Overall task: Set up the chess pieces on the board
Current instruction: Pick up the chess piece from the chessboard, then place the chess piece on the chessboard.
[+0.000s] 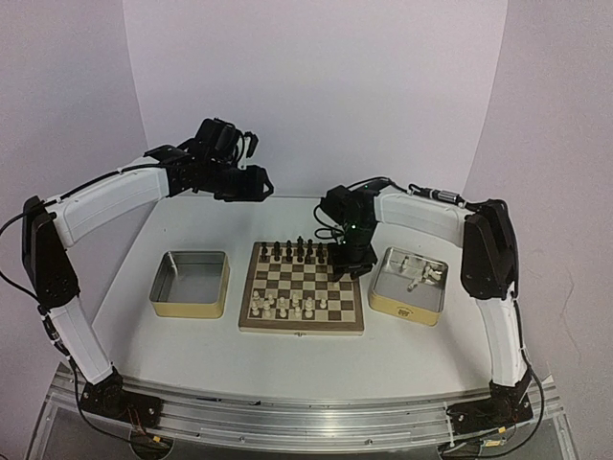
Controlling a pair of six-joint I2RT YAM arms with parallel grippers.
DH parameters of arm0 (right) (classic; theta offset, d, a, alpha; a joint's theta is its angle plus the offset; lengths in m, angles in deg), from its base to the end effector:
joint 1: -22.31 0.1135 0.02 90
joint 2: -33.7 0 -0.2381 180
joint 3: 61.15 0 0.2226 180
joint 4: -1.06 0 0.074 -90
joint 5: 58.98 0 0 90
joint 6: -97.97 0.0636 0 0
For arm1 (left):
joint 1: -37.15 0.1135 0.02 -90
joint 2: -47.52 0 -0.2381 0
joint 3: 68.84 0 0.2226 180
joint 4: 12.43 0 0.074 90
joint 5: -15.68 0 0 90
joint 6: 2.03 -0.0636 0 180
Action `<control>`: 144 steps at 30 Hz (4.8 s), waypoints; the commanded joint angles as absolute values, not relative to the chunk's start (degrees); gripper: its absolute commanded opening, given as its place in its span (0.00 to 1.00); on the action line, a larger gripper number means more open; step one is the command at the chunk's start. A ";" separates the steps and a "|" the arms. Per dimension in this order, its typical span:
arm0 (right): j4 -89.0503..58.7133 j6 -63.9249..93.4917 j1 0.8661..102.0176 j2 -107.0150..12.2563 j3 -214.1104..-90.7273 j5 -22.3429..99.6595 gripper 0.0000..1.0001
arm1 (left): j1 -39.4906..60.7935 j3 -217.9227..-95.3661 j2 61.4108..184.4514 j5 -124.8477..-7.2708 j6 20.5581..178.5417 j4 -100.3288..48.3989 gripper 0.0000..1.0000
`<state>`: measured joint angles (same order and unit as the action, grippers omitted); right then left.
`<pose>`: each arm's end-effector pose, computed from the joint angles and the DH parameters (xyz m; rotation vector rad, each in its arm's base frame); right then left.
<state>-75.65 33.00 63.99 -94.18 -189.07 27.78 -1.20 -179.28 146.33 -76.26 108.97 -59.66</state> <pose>0.3164 0.2769 0.1678 -0.4124 2.8847 0.1184 0.3043 -0.2380 0.3136 0.3193 2.2222 -0.5382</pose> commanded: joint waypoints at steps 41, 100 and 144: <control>-78.65 31.53 65.54 -103.32 -199.77 24.12 0.17 | -1.17 -180.62 145.53 -74.90 111.00 -59.09 0.51; -72.91 38.07 78.82 -94.53 -183.82 18.94 0.00 | -0.01 -179.22 142.68 -77.76 111.82 -61.55 0.51; -74.97 37.85 78.81 -88.78 -184.84 17.12 0.23 | 0.59 -179.32 144.16 -75.21 112.05 -59.45 0.51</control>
<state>-72.96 37.92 78.83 -94.19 -183.17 18.24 0.25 -179.19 145.39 -75.92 112.05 -61.07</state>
